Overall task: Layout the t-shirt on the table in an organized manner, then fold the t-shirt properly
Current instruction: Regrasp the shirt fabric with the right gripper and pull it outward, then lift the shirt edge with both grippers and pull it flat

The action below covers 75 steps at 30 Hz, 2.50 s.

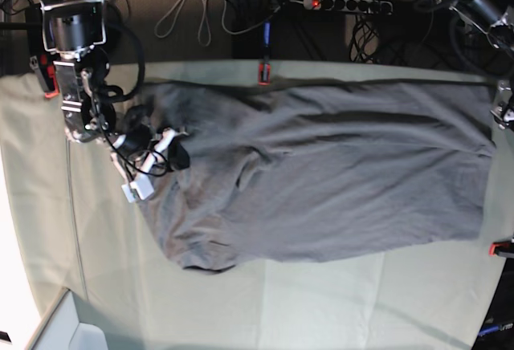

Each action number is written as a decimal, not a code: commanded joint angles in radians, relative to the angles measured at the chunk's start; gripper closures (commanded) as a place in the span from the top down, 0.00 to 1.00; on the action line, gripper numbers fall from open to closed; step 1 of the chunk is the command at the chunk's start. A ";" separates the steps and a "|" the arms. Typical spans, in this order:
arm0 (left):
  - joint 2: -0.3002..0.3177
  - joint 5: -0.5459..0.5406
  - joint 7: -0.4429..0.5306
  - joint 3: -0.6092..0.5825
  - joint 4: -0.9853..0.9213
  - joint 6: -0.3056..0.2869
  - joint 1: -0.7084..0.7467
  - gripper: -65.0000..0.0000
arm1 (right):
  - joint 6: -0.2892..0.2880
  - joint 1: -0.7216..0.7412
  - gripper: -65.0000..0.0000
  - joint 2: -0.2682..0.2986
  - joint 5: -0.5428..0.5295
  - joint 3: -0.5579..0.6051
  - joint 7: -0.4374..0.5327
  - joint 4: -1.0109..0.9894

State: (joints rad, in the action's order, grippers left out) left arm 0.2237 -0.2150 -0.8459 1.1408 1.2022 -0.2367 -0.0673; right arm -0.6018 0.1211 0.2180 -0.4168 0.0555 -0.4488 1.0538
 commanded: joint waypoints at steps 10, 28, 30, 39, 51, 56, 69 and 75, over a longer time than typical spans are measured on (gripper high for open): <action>0.021 -0.013 0.012 0.000 0.018 -0.003 -0.010 0.72 | -0.002 0.055 0.00 0.007 -0.017 -0.006 0.023 0.036; -0.005 -0.004 0.012 0.000 0.014 -0.003 -0.009 0.72 | -0.002 0.038 0.45 0.050 -0.021 -0.009 0.020 0.055; -0.017 -0.007 0.014 0.000 0.000 -0.003 -0.002 0.72 | -0.002 -0.004 0.53 0.053 -0.021 -0.058 0.020 0.101; -0.014 -0.004 0.015 0.000 -0.135 -0.003 -0.010 0.72 | -0.002 -0.176 0.55 0.050 -0.020 -0.245 0.012 0.270; -0.013 -0.010 0.093 -0.098 -0.180 -0.003 -0.001 0.35 | -0.002 -0.211 0.56 0.050 -0.017 -0.242 0.014 0.168; -0.013 -0.011 0.110 -0.103 -0.180 -0.005 0.005 0.07 | -0.004 -0.229 0.50 0.050 -0.017 -0.242 0.018 0.168; -0.011 -0.011 0.101 -0.103 -0.169 -0.005 -0.001 0.00 | -0.013 -0.301 0.00 0.051 -0.021 -0.313 0.021 0.320; -0.016 -0.013 0.099 -0.103 -0.169 -0.005 -0.004 0.00 | -0.096 -0.393 0.00 0.031 -0.021 -0.432 0.015 0.405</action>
State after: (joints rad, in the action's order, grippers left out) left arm 0.2058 -0.2298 -0.7147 1.0424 1.0279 -0.2386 -0.0647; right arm -0.6773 -0.2756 0.2344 -0.4252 -0.3679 -0.4633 1.4384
